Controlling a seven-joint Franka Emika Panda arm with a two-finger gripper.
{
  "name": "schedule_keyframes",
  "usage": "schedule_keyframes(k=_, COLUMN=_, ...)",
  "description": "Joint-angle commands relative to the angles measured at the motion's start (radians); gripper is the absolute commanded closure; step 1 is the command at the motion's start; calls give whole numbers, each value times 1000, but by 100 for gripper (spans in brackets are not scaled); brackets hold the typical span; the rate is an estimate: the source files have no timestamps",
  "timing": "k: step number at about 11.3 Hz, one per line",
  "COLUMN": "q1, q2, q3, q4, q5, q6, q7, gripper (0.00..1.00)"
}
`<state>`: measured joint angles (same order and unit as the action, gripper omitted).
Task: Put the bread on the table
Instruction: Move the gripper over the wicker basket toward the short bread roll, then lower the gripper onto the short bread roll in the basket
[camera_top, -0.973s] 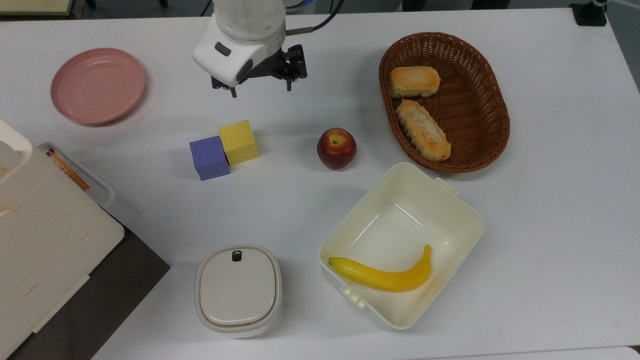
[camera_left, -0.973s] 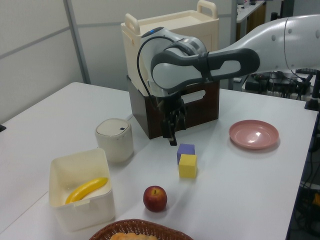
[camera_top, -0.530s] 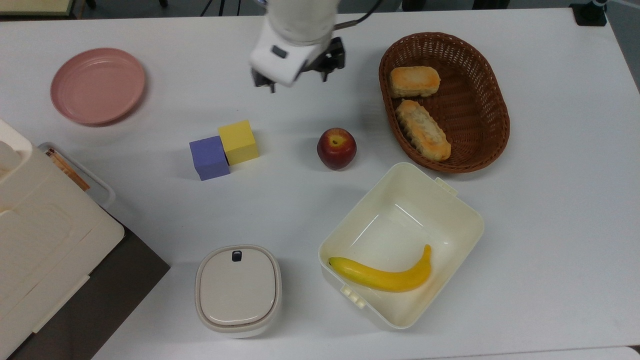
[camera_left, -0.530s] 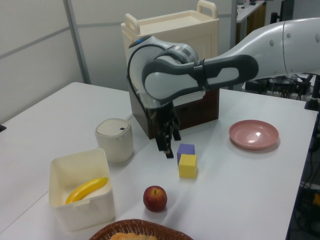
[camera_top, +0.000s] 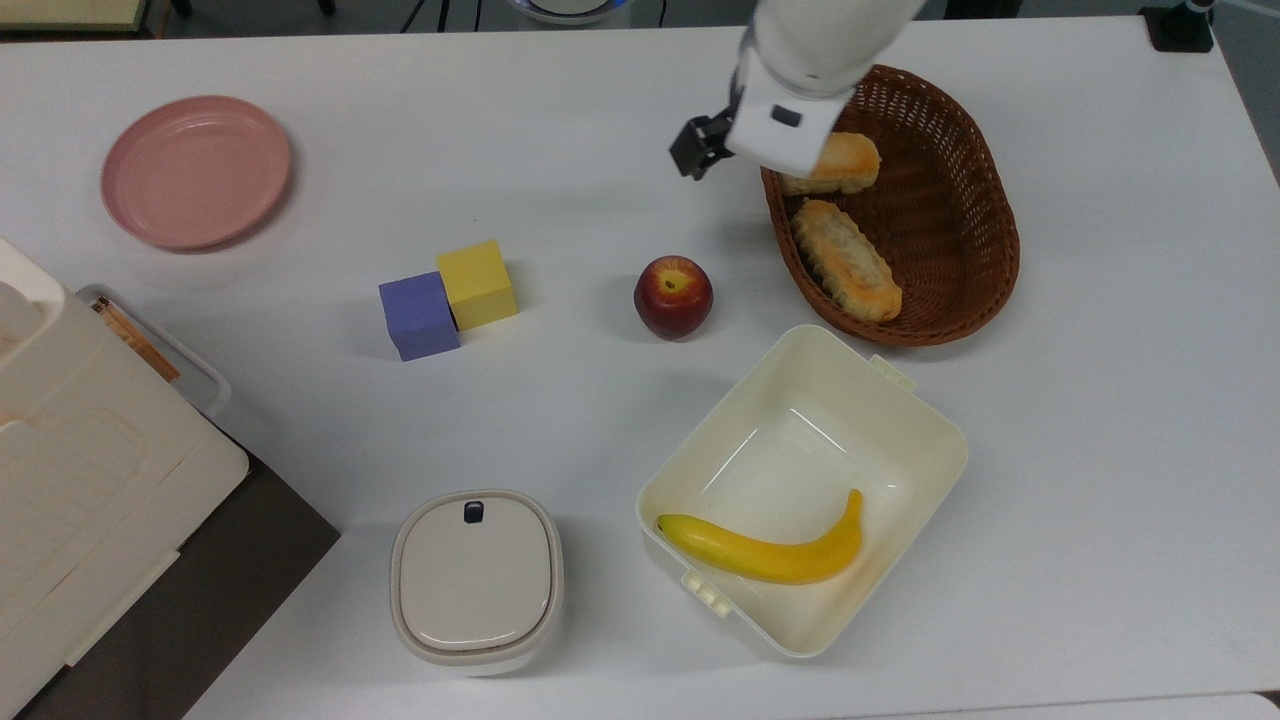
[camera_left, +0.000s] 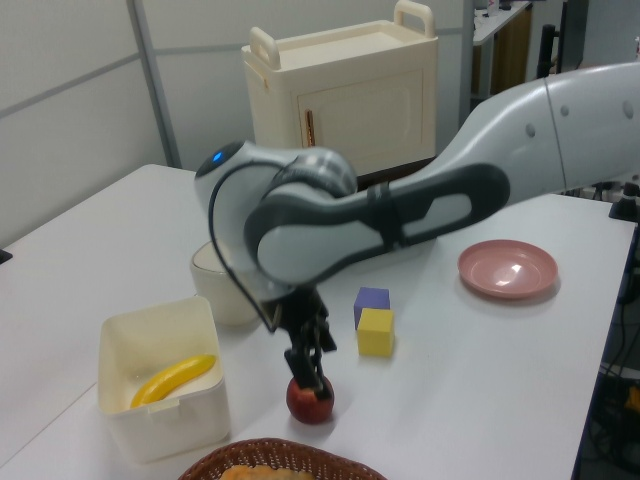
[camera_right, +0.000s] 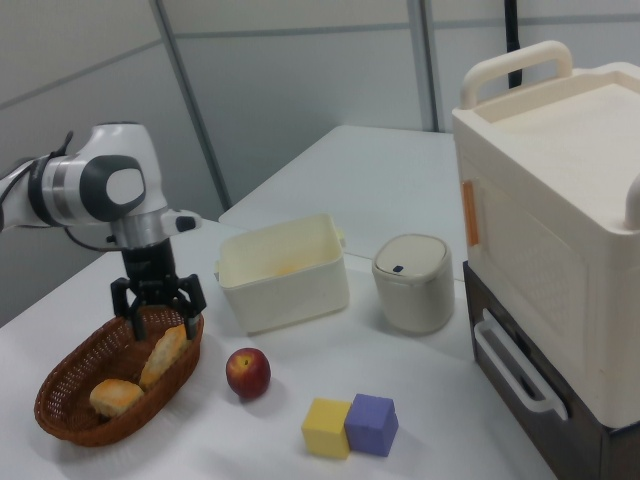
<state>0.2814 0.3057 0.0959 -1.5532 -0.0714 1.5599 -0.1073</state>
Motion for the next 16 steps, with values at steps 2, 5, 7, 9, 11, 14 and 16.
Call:
schedule_keyframes(k=2, q1=122, q2=25, q3=-10, q4=-19, q5=5, q6=-20, q7=1, gripper=0)
schedule_keyframes(k=5, q1=180, q2=65, q3=-10, q4=-25, q5=-5, q6=-18, q7=-93, gripper=0)
schedule_keyframes(k=7, q1=223, q2=65, q3=-10, q4=-51, q5=-28, q6=-18, q7=-153, gripper=0)
schedule_keyframes(k=9, q1=232, q2=65, q3=-10, q4=-50, q5=-30, q6=-18, q7=-155, gripper=0)
schedule_keyframes(k=11, q1=236, q2=65, q3=-10, q4=-50, q5=-28, q6=-20, q7=-150, gripper=0)
schedule_keyframes(k=14, q1=239, q2=52, q3=-18, q4=-51, q5=-33, q6=-9, q7=-187, gripper=0)
schedule_keyframes(k=16, q1=229, q2=-6, q3=-18, q4=-106, q5=-44, q6=-3, q7=-306, gripper=0)
